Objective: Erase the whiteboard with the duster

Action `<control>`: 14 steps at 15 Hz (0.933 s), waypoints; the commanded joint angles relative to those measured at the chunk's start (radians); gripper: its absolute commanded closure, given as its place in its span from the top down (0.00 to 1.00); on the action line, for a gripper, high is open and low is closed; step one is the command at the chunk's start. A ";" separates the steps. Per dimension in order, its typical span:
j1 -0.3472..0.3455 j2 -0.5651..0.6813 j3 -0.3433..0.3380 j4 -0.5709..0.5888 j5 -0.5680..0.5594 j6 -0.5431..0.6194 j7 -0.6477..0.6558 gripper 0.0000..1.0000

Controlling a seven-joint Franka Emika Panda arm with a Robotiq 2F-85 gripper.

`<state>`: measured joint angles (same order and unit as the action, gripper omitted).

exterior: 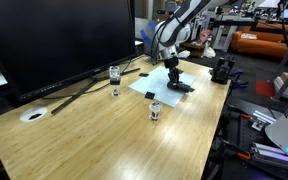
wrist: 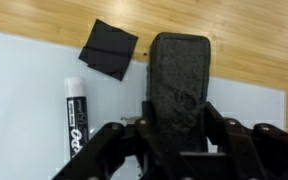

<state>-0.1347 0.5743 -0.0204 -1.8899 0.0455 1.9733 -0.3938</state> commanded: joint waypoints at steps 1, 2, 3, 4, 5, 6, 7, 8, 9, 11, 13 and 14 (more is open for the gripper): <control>-0.016 0.056 0.018 0.070 -0.015 -0.051 -0.033 0.26; -0.016 0.071 0.021 0.083 -0.015 -0.053 -0.037 0.26; -0.014 0.086 0.022 0.099 -0.018 -0.059 -0.035 0.26; -0.012 0.094 0.020 0.113 -0.021 -0.068 -0.029 0.26; -0.006 0.097 0.010 0.118 -0.024 -0.068 0.004 0.26; -0.002 0.098 0.002 0.119 -0.024 -0.061 0.035 0.26; -0.001 0.097 -0.003 0.116 -0.021 -0.052 0.062 0.26; -0.001 0.100 -0.007 0.118 -0.020 -0.050 0.082 0.26; -0.001 0.103 -0.010 0.119 -0.019 -0.049 0.101 0.26; 0.001 0.105 -0.023 0.113 -0.028 -0.043 0.143 0.26; 0.003 0.099 -0.037 0.099 -0.033 -0.039 0.185 0.26; 0.004 0.095 -0.046 0.088 -0.037 -0.037 0.207 0.26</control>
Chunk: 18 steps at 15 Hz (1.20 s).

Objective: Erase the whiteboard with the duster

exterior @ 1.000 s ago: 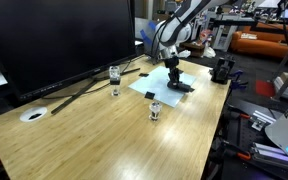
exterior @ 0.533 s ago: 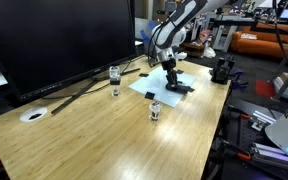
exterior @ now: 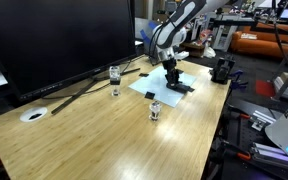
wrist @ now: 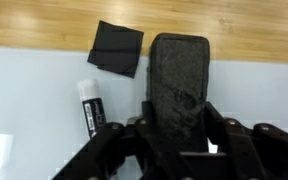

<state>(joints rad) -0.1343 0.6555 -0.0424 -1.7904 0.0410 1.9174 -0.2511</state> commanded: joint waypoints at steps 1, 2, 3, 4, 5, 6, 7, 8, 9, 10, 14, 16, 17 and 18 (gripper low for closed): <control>0.003 0.008 -0.032 -0.024 -0.033 0.021 0.082 0.26; -0.003 0.002 -0.037 -0.035 -0.025 0.025 0.094 0.26; -0.006 -0.001 -0.042 -0.043 -0.022 0.024 0.105 0.26; -0.010 -0.003 -0.045 -0.049 -0.016 0.024 0.113 0.26; -0.012 -0.005 -0.049 -0.054 -0.014 0.023 0.121 0.26; -0.013 -0.007 -0.050 -0.059 -0.012 0.023 0.126 0.26; -0.013 -0.008 -0.049 -0.061 -0.010 0.023 0.128 0.26; -0.011 -0.008 -0.047 -0.061 -0.010 0.023 0.130 0.26; -0.011 -0.009 -0.041 -0.060 -0.008 0.025 0.123 0.26; -0.009 -0.010 -0.035 -0.059 -0.007 0.027 0.113 0.26; 0.006 -0.020 -0.011 -0.062 -0.018 0.037 0.085 0.26; 0.023 -0.034 0.009 -0.065 -0.033 0.042 0.059 0.26; 0.033 -0.035 0.017 -0.061 -0.041 0.041 0.056 0.26; 0.050 -0.034 0.017 -0.052 -0.063 0.034 0.066 0.26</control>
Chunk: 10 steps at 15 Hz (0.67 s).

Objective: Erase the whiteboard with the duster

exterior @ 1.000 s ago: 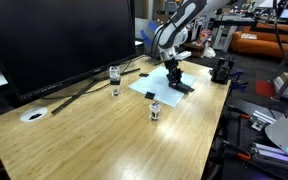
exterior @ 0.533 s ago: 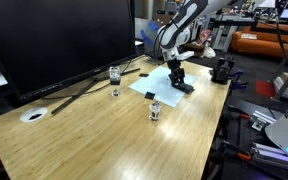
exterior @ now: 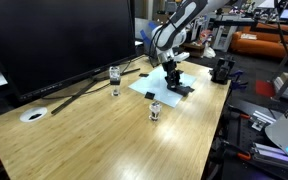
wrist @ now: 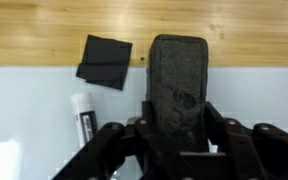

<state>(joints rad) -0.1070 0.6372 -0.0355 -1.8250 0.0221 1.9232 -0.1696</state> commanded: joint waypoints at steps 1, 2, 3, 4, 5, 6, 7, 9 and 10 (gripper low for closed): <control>0.032 -0.014 0.015 -0.008 -0.057 0.027 -0.019 0.26; 0.041 -0.012 0.015 0.001 -0.072 0.026 -0.018 0.26; 0.046 -0.007 0.013 0.015 -0.087 0.024 -0.021 0.26; 0.048 -0.004 0.013 0.026 -0.100 0.026 -0.026 0.26; 0.044 0.001 0.012 0.043 -0.110 0.025 -0.035 0.26; 0.041 0.005 0.012 0.060 -0.122 0.023 -0.046 0.26; 0.036 0.010 0.011 0.078 -0.129 0.022 -0.057 0.26; 0.022 0.028 0.015 0.127 -0.132 0.017 -0.099 0.26; 0.013 0.038 0.021 0.154 -0.126 0.012 -0.131 0.26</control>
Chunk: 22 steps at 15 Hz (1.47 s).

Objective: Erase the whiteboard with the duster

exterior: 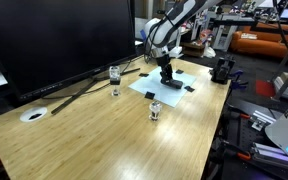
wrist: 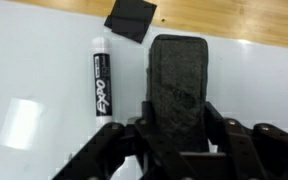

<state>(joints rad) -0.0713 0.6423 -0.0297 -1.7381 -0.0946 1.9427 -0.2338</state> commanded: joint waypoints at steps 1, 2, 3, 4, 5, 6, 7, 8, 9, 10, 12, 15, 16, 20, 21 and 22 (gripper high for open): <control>-0.027 0.042 0.017 0.092 -0.009 -0.011 -0.089 0.26; -0.031 0.057 0.018 0.127 -0.010 -0.019 -0.111 0.26; -0.035 0.076 0.018 0.164 -0.009 -0.026 -0.130 0.26; -0.041 0.093 0.020 0.196 -0.004 -0.031 -0.147 0.26; -0.043 0.115 0.021 0.235 -0.005 -0.038 -0.161 0.26; -0.046 0.134 0.020 0.267 -0.006 -0.040 -0.172 0.26; -0.048 0.155 0.021 0.300 -0.006 -0.045 -0.181 0.26; -0.051 0.176 0.022 0.334 -0.004 -0.053 -0.192 0.26; -0.054 0.196 0.024 0.366 -0.003 -0.062 -0.201 0.26; -0.056 0.216 0.025 0.398 -0.003 -0.072 -0.209 0.26; -0.059 0.252 0.027 0.455 -0.002 -0.097 -0.223 0.26; -0.060 0.298 0.032 0.520 -0.005 -0.135 -0.245 0.26; -0.060 0.311 0.034 0.536 -0.006 -0.146 -0.253 0.26; -0.055 0.347 0.042 0.590 -0.010 -0.199 -0.286 0.26; -0.054 0.352 0.045 0.597 -0.010 -0.207 -0.297 0.26; -0.051 0.350 0.051 0.596 -0.010 -0.211 -0.308 0.26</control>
<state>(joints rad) -0.1123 0.9630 -0.0077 -1.1934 -0.0946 1.7742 -0.5025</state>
